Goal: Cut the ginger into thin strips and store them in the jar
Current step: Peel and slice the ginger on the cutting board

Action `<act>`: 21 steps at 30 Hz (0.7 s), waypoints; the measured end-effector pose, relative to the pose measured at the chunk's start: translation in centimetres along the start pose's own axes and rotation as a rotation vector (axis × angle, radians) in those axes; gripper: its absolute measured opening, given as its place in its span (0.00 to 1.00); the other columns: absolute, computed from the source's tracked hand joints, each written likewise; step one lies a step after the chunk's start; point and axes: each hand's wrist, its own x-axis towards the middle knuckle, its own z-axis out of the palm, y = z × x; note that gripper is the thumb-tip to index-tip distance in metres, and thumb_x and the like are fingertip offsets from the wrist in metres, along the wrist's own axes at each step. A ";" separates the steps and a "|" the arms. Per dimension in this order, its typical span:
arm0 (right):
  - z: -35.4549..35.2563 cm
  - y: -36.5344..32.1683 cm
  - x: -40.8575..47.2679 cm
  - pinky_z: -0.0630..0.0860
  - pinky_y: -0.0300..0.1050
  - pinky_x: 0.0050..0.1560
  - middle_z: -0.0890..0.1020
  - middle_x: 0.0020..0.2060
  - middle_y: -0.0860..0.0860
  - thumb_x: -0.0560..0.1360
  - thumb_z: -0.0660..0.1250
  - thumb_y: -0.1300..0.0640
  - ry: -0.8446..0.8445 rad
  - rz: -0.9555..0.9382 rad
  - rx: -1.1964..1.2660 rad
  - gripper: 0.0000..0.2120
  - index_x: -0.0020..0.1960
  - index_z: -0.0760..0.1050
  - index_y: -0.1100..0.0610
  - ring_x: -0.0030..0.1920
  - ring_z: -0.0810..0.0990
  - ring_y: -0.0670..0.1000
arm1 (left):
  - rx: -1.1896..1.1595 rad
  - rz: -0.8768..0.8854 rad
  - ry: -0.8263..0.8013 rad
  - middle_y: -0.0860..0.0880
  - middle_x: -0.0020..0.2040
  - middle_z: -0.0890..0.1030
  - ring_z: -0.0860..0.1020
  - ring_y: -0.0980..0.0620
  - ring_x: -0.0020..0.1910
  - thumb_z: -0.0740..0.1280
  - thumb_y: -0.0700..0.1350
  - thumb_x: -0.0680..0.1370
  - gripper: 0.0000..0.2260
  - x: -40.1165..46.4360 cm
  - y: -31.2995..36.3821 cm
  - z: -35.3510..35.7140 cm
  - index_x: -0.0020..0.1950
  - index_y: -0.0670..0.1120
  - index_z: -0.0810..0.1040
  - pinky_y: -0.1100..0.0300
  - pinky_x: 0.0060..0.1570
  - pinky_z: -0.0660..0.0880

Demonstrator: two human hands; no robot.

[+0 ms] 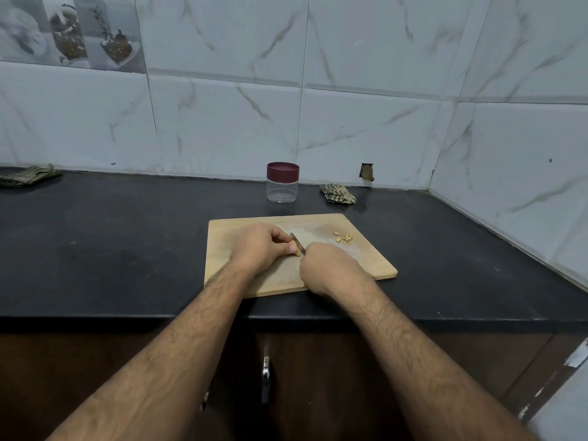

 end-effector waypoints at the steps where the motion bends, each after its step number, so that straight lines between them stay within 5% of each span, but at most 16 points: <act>1: 0.0 0.0 0.1 0.72 0.48 0.45 0.76 0.48 0.52 0.81 0.57 0.58 -0.002 -0.005 0.002 0.11 0.61 0.73 0.56 0.49 0.76 0.54 | -0.001 0.002 -0.001 0.60 0.45 0.84 0.80 0.58 0.49 0.78 0.53 0.70 0.05 0.0 0.0 0.0 0.43 0.57 0.86 0.53 0.53 0.77; 7: 0.1 -0.4 1.2 0.72 0.48 0.44 0.71 0.38 0.50 0.80 0.57 0.60 -0.035 -0.001 -0.034 0.06 0.55 0.71 0.54 0.45 0.75 0.54 | -0.036 0.016 -0.006 0.61 0.44 0.84 0.81 0.60 0.48 0.78 0.51 0.70 0.04 -0.1 -0.2 0.0 0.41 0.58 0.85 0.53 0.54 0.77; 16: -0.5 -1.2 0.7 0.73 0.49 0.43 0.71 0.37 0.53 0.76 0.60 0.65 -0.124 0.020 -0.115 0.15 0.62 0.73 0.59 0.42 0.74 0.55 | -0.032 0.021 0.027 0.61 0.41 0.84 0.80 0.60 0.46 0.77 0.51 0.71 0.08 -0.5 0.0 0.2 0.35 0.61 0.82 0.50 0.53 0.78; 21: -0.7 -0.7 -1.2 0.72 0.48 0.44 0.71 0.38 0.53 0.77 0.60 0.66 -0.125 0.023 -0.092 0.16 0.64 0.72 0.59 0.44 0.74 0.55 | -0.044 0.010 0.027 0.61 0.40 0.84 0.81 0.60 0.45 0.77 0.54 0.71 0.03 -0.6 -0.1 0.2 0.39 0.58 0.85 0.49 0.53 0.78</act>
